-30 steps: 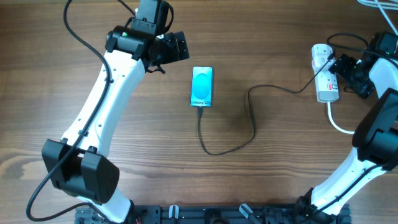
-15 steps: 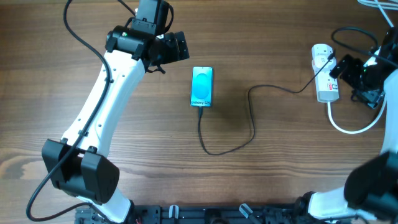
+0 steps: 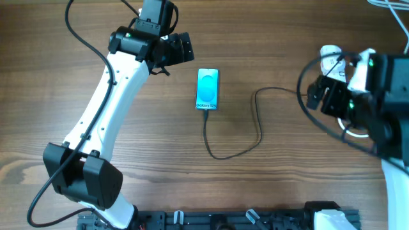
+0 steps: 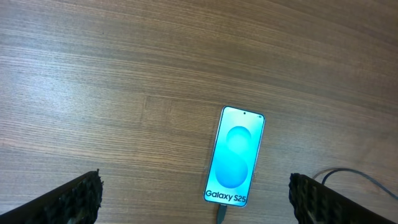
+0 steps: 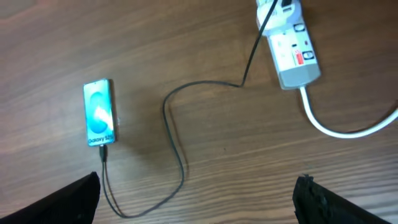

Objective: Plug charger to phone and switch on socket

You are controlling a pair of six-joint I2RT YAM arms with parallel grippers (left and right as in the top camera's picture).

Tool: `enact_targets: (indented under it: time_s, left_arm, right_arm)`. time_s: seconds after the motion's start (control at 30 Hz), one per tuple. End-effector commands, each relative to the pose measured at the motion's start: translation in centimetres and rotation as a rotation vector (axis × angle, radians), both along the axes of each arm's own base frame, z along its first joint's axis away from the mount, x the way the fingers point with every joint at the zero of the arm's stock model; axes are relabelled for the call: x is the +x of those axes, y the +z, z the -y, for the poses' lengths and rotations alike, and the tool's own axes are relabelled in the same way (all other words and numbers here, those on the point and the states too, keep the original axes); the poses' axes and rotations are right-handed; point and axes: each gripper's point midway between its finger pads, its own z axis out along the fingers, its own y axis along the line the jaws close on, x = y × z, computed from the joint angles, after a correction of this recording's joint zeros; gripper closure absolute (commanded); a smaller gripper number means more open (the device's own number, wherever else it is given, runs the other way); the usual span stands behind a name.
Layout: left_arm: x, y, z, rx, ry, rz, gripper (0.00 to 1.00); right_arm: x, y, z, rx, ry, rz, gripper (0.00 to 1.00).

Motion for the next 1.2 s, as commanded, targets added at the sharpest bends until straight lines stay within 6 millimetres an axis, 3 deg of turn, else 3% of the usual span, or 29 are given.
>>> enact_targets:
  time_s: [0.0, 0.23, 0.27, 0.57, 0.77, 0.93, 1.17]
  left_arm:
    - [0.1, -0.3, -0.4, 0.006, 0.019, -0.004, 0.00]
    - [0.1, -0.3, -0.4, 0.006, 0.019, -0.004, 0.00]
    - [0.1, -0.3, -0.4, 0.006, 0.019, -0.004, 0.00]
    - [0.1, -0.3, -0.4, 0.006, 0.019, -0.004, 0.00]
    - [0.1, -0.3, -0.4, 0.006, 0.019, -0.004, 0.00]
    - [0.1, -0.3, -0.4, 0.006, 0.019, -0.004, 0.00]
    - [0.1, -0.3, -0.4, 0.006, 0.019, -0.004, 0.00]
  right_arm:
    - [-1.9, 1.7, 0.4, -0.019, -0.016, 0.064, 0.00]
    - [-6.2, 3.9, 0.3, -0.007, -0.013, 0.169, 0.00]
    - [-7.3, 3.4, 0.3, -0.003, -0.015, 0.174, 0.00]
    - [-9.6, -1.3, 0.2, -0.002, -0.007, 0.200, 0.00]
    - [-10.7, -1.1, -1.2, 0.064, 0.044, 0.229, 0.00]
    - [-12.7, -3.1, -1.5, 0.080, 0.049, 0.113, 0.00]
    - [-12.8, -3.2, -1.4, 0.071, 0.053, 0.109, 0.00]
